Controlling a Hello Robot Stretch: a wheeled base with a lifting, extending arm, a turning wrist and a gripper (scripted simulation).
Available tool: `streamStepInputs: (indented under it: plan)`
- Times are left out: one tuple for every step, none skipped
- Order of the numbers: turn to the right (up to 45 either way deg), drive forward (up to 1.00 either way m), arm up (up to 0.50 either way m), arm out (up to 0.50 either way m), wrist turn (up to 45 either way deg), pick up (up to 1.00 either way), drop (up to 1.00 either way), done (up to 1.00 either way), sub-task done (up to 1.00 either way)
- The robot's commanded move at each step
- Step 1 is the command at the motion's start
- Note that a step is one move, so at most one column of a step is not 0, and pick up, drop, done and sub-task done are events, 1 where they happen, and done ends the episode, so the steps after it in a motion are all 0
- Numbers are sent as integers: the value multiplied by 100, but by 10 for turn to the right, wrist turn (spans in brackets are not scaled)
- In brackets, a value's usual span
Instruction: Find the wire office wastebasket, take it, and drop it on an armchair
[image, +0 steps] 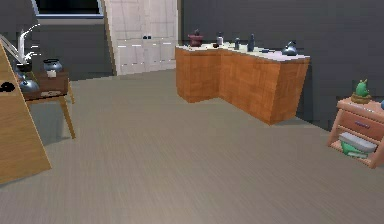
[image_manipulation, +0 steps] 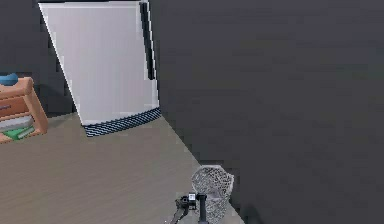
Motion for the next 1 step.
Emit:
streamStepInputs:
  plan:
    - [0, 0, 0, 0, 450, 0, 0, 0, 0]
